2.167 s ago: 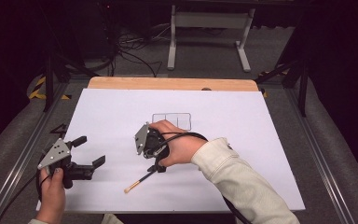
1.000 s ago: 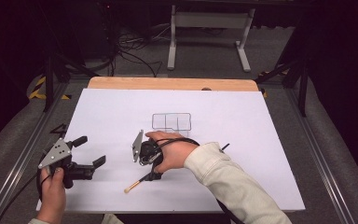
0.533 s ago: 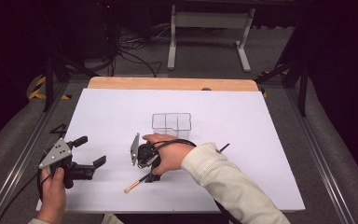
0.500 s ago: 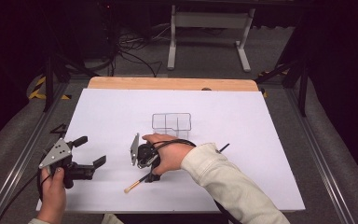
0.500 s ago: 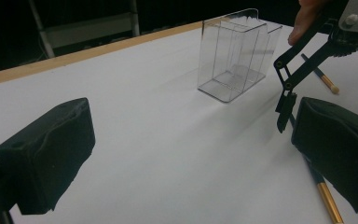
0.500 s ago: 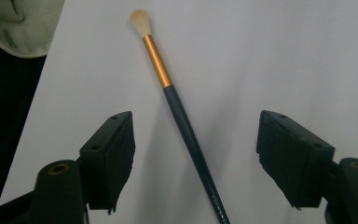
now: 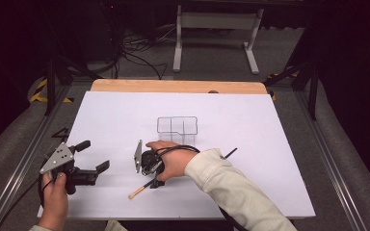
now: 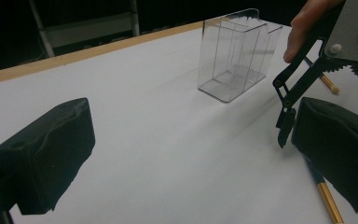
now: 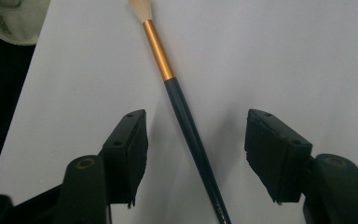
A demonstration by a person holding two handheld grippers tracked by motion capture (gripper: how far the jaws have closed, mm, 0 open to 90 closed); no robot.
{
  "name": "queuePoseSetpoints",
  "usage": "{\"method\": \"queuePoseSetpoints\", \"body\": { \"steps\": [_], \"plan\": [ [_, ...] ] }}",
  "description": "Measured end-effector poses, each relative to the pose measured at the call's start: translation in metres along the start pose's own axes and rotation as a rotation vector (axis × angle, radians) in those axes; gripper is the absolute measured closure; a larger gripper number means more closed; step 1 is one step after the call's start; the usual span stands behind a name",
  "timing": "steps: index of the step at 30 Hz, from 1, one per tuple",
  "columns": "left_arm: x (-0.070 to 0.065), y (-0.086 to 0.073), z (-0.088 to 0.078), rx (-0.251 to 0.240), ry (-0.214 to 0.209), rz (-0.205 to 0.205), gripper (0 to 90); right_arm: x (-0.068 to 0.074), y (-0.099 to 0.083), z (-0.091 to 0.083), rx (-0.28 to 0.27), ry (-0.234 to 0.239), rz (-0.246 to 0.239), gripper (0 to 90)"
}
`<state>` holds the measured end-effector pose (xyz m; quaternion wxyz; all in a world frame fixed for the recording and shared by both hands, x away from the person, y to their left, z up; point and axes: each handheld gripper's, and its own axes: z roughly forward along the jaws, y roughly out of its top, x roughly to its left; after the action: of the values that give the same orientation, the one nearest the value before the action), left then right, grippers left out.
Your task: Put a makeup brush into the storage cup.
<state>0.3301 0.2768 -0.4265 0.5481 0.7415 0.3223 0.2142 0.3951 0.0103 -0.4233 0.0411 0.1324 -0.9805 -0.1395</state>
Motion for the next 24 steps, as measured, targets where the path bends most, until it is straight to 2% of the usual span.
{"method": "queuePoseSetpoints", "body": {
  "steps": [7,16,24],
  "plan": [
    [0.0002,-0.0001,0.0002,0.000,0.000,0.000,0.4,0.0005,0.0019,0.0046,0.018,0.015,-0.013,44.2],
    [0.0002,-0.0004,0.0010,-0.001,0.000,-0.001,0.4,0.0010,0.0041,0.0051,0.046,-0.002,-0.045,65.1],
    [0.0005,-0.0007,0.0011,0.003,0.000,-0.003,0.4,0.0040,0.0050,0.0055,0.059,-0.011,-0.065,73.3]
  ]
}}
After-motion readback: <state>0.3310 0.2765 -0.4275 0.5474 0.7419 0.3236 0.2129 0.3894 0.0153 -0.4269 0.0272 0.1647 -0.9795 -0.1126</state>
